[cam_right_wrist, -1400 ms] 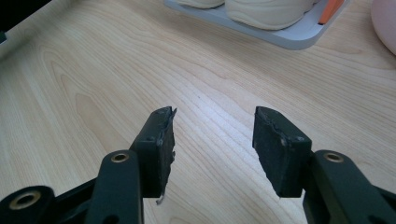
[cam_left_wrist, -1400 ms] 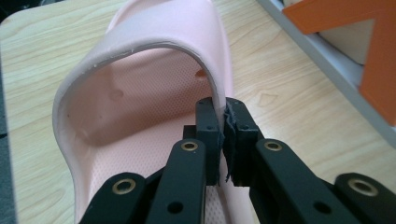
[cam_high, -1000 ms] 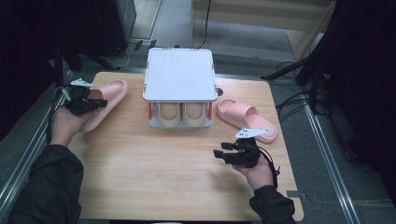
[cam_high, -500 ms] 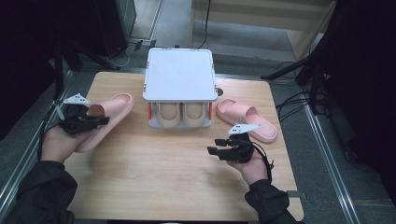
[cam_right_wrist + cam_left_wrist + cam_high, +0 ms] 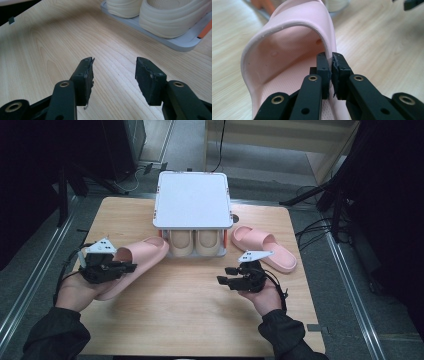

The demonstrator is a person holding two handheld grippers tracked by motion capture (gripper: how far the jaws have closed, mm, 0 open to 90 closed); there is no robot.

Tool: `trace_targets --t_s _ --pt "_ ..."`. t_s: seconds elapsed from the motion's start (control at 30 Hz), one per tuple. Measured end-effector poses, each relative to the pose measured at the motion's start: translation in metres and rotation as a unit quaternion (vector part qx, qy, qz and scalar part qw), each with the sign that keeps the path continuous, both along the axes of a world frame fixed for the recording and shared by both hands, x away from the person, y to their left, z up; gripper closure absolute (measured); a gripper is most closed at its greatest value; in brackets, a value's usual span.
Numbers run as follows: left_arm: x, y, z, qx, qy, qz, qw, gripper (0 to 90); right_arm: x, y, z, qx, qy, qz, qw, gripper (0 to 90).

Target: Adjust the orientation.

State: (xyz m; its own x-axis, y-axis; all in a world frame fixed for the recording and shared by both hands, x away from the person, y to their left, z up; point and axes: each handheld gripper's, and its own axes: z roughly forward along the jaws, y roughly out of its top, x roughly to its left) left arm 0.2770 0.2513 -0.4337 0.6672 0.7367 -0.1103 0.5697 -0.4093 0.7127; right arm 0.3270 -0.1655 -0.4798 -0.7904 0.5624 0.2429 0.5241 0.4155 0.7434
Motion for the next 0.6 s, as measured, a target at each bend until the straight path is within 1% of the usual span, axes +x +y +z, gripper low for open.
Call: trace_targets --t_s 0.03,0.1,0.13,0.17,0.23,0.3,0.33,0.37,0.43,0.5,0.53,0.6 --pt "0.0 -0.004 -0.001 0.002 0.002 -0.006 1.0 84.8 0.0 0.001 0.0 -0.001 0.0 0.0 1.0 48.9" --pt "0.001 -0.01 -0.004 -0.003 0.008 -0.017 0.9998 84.8 -0.001 0.001 0.0 -0.001 0.0 0.001 1.0 49.1" --pt "0.002 -0.016 -0.007 -0.004 0.011 -0.025 0.9996 84.8 -0.001 0.002 0.0 -0.002 0.001 0.002 1.0 49.4" --pt "0.003 -0.019 -0.009 -0.002 0.011 -0.028 0.9995 84.8 -0.001 0.002 -0.001 -0.004 0.001 0.003 1.0 49.7" --pt "0.003 -0.029 -0.015 -0.002 0.02 -0.044 0.9988 84.8 -0.001 0.003 -0.001 -0.006 0.002 0.003 1.0 49.8" --pt "0.003 -0.036 -0.018 -0.003 0.021 -0.051 0.9985 84.8 -0.001 0.004 -0.002 -0.006 0.001 0.004 1.0 50.0" --pt "0.002 -0.039 -0.019 0.0 0.022 -0.056 0.9982 84.7 -0.002 0.005 -0.002 -0.007 0.001 0.003 1.0 50.1" --pt "0.001 -0.041 -0.02 0.005 0.019 -0.06 0.998 84.7 -0.002 0.005 -0.002 -0.007 0.001 0.004 1.0 50.4" --pt "-0.001 -0.042 -0.02 0.002 0.019 -0.063 0.9978 85.0 -0.002 0.006 -0.002 -0.008 0.001 0.005 1.0 50.5" --pt "-0.002 -0.044 -0.021 -0.006 0.022 -0.07 0.9972 85.2 -0.002 0.007 -0.002 -0.008 -0.001 0.007 0.9999 50.5" --pt "-0.003 -0.045 -0.021 -0.004 0.024 -0.075 0.9969 85.2 -0.002 0.007 -0.002 -0.008 0.0 0.008 0.9999 50.5" --pt "-0.006 -0.049 -0.021 -0.006 0.022 -0.079 0.9966 85.1 -0.002 0.008 -0.002 -0.009 0.001 0.008 0.9999 50.5"
